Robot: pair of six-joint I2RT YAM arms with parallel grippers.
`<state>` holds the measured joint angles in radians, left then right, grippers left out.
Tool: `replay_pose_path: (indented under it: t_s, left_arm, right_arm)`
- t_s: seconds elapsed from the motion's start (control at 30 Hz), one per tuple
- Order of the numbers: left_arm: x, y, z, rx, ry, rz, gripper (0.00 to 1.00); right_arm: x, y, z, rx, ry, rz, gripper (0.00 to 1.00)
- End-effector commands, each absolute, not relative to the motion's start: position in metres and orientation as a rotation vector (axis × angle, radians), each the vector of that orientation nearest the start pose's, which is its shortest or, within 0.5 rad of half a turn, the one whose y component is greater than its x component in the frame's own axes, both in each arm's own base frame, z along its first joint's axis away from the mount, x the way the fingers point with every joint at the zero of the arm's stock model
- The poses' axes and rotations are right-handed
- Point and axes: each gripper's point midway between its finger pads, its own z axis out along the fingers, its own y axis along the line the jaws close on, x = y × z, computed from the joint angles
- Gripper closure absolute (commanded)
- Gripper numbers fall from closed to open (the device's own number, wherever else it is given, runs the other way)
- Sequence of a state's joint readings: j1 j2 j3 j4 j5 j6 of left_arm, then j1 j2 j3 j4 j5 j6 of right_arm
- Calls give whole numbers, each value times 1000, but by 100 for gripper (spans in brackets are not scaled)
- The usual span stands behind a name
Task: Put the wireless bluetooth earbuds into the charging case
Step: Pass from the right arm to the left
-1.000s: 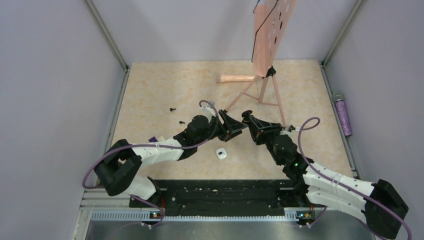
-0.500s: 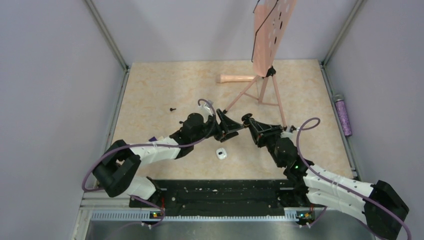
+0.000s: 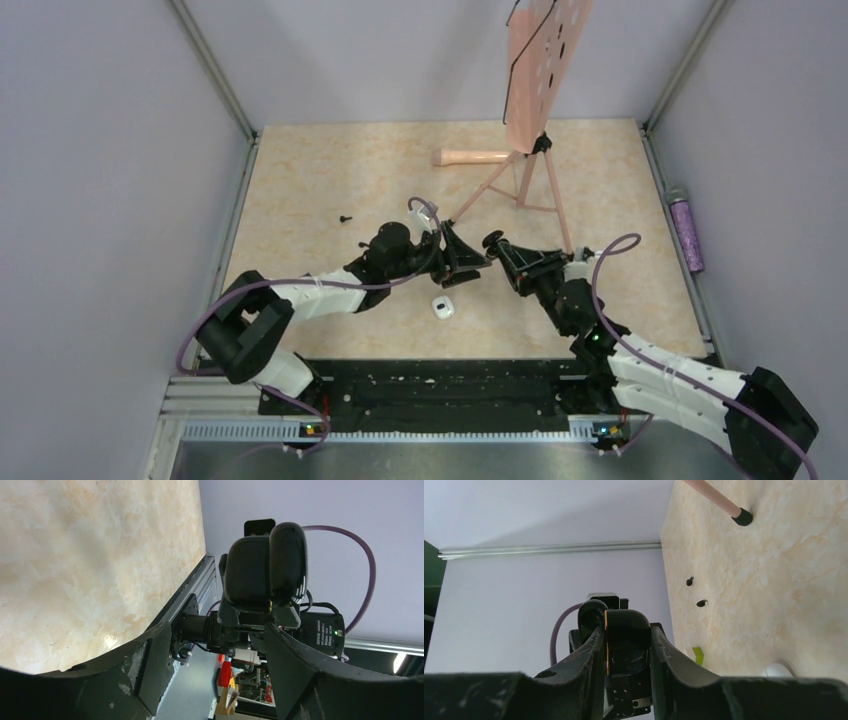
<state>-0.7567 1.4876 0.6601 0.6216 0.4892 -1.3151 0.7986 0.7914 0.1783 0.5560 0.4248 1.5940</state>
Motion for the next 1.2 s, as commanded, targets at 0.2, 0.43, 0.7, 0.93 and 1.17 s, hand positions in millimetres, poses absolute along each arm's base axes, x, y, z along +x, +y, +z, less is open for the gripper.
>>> replay_pose_path:
  t_s: [0.2,0.43,0.7,0.93,1.17]
  left_arm:
    - [216,-374,205,-68,2131,-1900,28]
    - [220,-370,213,-91,2085,-1874,33]
    - [225,-372,215,-130,2067,-1888,39]
    - [228,-372,222,-150,2029,-1917,45]
    - [228,-371,220,-154,2036,-1901,51]
  right_arm:
    - [243,211,217,757,1546,1481,100]
    - [243,219,210,747,1581,1509,100]
    - [243,219,212,779,1561,1538,100]
    - [243,217,213,798,1541,1555,100]
    - [243,219,212,793,1548,1562,100]
